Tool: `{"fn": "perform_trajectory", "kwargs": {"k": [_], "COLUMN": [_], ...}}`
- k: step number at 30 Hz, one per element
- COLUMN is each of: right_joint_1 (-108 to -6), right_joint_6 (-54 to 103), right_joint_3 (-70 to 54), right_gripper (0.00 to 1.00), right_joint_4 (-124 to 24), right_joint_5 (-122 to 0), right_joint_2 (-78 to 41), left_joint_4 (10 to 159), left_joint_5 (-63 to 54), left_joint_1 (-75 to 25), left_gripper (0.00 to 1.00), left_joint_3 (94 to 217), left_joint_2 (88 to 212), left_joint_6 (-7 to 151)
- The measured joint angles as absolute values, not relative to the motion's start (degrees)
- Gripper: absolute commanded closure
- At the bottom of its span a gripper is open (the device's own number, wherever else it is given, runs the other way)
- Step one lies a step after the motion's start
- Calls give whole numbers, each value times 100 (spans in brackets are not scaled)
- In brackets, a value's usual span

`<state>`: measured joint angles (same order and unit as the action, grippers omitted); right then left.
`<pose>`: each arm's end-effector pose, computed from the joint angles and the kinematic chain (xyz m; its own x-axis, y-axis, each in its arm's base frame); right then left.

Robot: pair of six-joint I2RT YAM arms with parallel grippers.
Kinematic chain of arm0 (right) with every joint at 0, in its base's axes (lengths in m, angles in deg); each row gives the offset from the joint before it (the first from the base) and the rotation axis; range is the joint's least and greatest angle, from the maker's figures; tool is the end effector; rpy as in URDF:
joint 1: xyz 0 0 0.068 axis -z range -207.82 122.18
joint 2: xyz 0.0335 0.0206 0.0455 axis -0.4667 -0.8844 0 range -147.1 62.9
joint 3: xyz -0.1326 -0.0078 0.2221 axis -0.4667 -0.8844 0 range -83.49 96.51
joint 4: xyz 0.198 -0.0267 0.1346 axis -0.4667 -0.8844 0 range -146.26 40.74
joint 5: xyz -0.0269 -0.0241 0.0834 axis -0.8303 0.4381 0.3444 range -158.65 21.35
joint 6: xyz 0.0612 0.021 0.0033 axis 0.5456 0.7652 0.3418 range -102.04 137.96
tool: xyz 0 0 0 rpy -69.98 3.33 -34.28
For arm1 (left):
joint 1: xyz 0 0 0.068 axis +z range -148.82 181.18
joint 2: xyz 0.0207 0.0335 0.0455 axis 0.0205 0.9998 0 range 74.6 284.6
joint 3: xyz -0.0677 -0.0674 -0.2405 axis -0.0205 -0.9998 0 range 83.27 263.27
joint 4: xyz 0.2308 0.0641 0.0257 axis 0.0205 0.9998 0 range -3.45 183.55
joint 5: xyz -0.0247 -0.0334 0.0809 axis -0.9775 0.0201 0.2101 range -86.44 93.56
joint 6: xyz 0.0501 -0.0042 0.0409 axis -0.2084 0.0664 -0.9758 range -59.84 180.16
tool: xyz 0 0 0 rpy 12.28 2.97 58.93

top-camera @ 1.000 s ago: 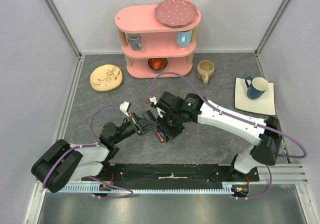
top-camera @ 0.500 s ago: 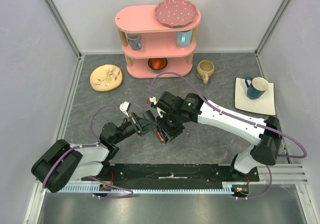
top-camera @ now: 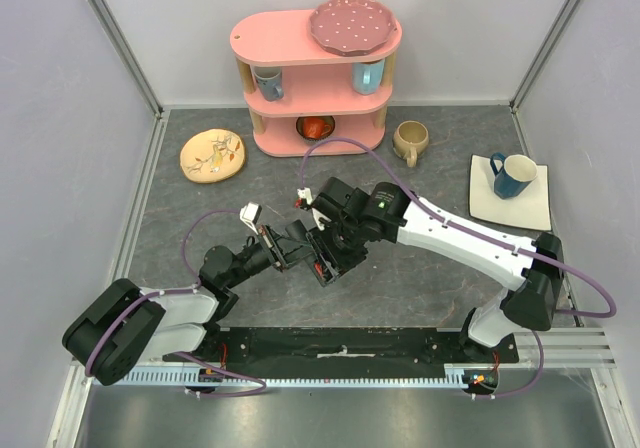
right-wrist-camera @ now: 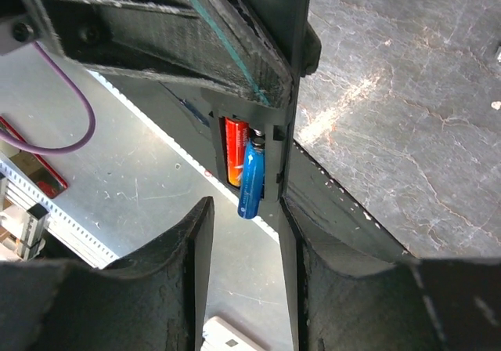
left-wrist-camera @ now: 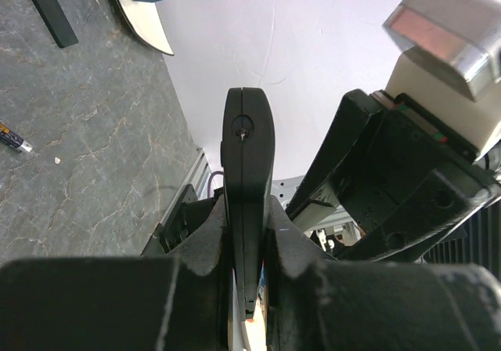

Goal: Load the batteries into the remote control

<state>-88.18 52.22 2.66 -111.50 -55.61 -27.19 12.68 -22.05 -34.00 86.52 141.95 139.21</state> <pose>0.1368 0.2636 0.2948 -0.8760 -0.4305 -0.2175 -0.4823 0.7804 0.3980 0.1454 -0.1292 0.1897 -0.8255 -0.5013 -0.2592 0.3009 -0.0024 -0.9537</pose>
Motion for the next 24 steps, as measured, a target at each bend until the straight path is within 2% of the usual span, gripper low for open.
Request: {"fn": "perform_trajectory", "kwargs": {"k": [7,12,16,19,20,24], "right_joint_1": [-8803,-8803,-8796,-8794,-8787,-8741], "right_joint_6": [5218,5128,5141,5209,5259,5314], "right_joint_3": [673,878,69,-1227,-1636,-2877], "right_gripper": [48,50,50,31,21,11], "right_joint_4": [-11143,-11038,-10251,-9357,-9062,-7993], "right_joint_5": [-5638,-6103,-7015,-7592,-7721,-7852], "right_joint_2": [-2719,-2601,-1748,-577,-201,835], "left_joint_4": [1268,1266,1268,1264,1266,1268], "left_joint_5": [-2205,-2207,-2235,-2261,-2270,-2355], "left_joint_1": [-3407,-3405,-3407,-3407,-3405,-3407], "left_gripper": [98,98,98,98,98,98], "left_joint_3": [8652,8652,8663,8676,8676,8676], "left_joint_2": [14263,14309,14346,14379,14394,14431], "left_joint_6": [13921,13923,13929,13999,14023,14126]}}
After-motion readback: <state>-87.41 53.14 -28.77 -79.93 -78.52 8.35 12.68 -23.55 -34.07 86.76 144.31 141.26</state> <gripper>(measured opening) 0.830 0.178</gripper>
